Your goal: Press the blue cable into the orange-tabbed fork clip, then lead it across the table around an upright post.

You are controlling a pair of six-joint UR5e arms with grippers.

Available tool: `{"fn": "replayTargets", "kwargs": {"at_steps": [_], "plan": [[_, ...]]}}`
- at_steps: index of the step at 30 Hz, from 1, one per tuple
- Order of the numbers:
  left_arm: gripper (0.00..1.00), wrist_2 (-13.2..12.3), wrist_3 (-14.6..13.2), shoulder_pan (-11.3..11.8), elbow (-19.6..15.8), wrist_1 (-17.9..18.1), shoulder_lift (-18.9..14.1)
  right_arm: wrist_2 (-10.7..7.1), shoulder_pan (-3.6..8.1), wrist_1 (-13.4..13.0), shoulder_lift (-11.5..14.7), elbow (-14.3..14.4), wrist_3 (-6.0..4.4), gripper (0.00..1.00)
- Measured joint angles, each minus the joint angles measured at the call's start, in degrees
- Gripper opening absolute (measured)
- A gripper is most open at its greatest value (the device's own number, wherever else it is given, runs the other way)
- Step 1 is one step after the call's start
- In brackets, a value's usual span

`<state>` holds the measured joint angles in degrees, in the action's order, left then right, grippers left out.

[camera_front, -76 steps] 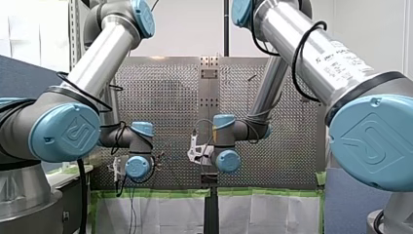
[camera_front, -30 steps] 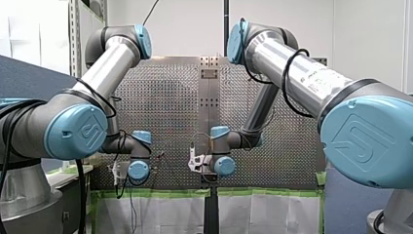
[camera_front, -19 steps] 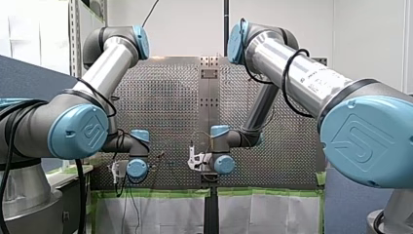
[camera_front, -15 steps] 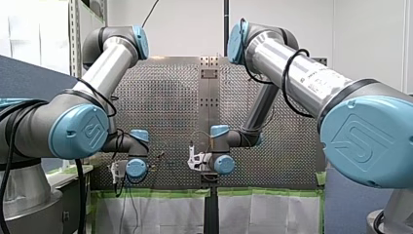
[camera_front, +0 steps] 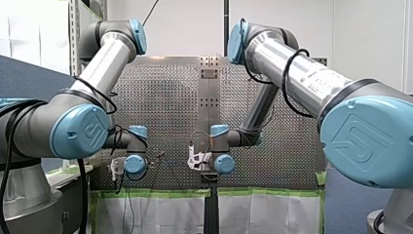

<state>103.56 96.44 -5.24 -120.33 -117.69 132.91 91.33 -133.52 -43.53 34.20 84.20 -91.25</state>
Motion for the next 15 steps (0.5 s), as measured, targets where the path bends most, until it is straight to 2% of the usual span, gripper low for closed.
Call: {"fn": "replayTargets", "kwargs": {"at_steps": [7, 15], "plan": [[0.00, -2.13, 0.56, 0.35, 0.25, 1.10, -0.01, 0.00, 0.25, 1.07, 0.03, -0.09, 0.05, 0.00], [0.00, -4.69, 1.43, 1.23, 1.43, 0.61, 0.03, 0.00, 0.66, 1.49, 0.02, -0.25, 0.09, 0.00]]}}
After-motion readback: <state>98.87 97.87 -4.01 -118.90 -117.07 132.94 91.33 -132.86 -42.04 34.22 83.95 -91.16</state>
